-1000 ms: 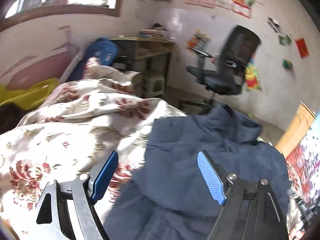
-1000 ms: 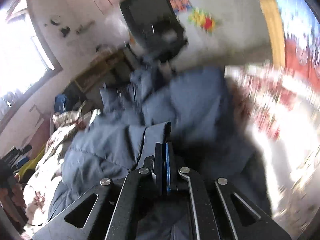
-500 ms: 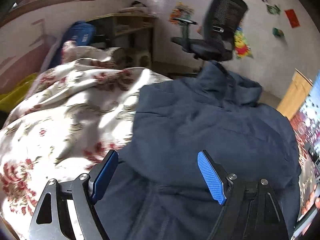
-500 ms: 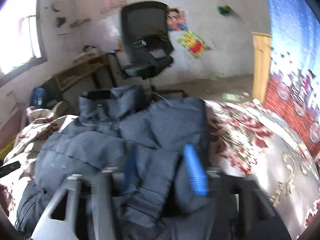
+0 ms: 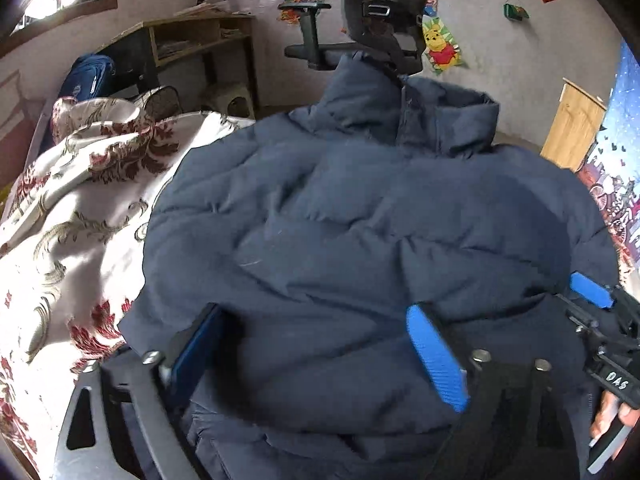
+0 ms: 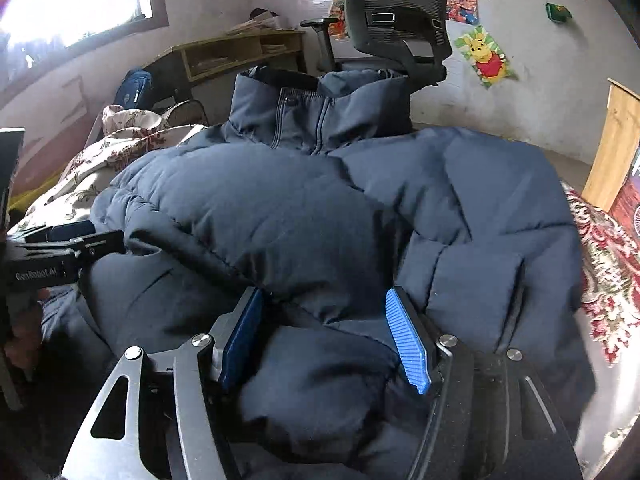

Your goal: Fold large clothes

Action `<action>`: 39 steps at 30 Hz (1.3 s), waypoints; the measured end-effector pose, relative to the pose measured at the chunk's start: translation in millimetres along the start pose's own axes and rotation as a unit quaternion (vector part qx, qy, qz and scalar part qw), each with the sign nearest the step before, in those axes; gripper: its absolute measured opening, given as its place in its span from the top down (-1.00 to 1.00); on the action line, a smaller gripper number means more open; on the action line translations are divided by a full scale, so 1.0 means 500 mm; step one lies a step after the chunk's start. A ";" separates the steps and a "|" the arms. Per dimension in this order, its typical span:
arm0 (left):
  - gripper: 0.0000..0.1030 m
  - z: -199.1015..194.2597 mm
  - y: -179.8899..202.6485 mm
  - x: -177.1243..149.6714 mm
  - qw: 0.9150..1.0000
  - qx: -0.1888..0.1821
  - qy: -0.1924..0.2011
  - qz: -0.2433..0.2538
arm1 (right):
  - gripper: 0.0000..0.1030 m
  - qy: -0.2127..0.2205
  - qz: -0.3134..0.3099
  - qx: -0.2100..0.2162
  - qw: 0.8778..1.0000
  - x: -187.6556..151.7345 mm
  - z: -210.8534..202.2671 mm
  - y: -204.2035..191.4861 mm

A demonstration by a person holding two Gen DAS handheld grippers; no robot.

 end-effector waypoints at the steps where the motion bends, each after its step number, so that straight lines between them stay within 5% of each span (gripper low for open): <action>1: -0.96 0.007 -0.004 -0.004 1.000 -0.003 -0.004 -0.008 | -0.16 0.004 -0.002 0.001 1.000 -0.004 0.001 -0.001; 14: -1.00 0.036 -0.012 -0.021 1.000 -0.008 -0.009 -0.029 | -0.18 0.033 -0.014 -0.016 0.999 -0.018 0.002 -0.006; 22: -1.00 0.002 -0.026 -0.019 0.997 -0.003 -0.038 -0.067 | -0.42 0.047 0.017 0.009 0.999 -0.011 -0.045 -0.002; 39: -1.00 -0.328 -0.038 -0.006 0.995 -0.043 0.016 -0.089 | -0.83 0.064 0.090 -0.026 0.994 0.044 -0.323 -0.006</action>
Point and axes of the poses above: each gripper's, at about its wrist camera, not at the fingertips, and z roughly the way its jaws point, y to its right, x to its top, the point moved 8 cm from there along z, roughly the way its jaws point, and after that the axes turned 11 degrees about -z, right-handed, at the moved point
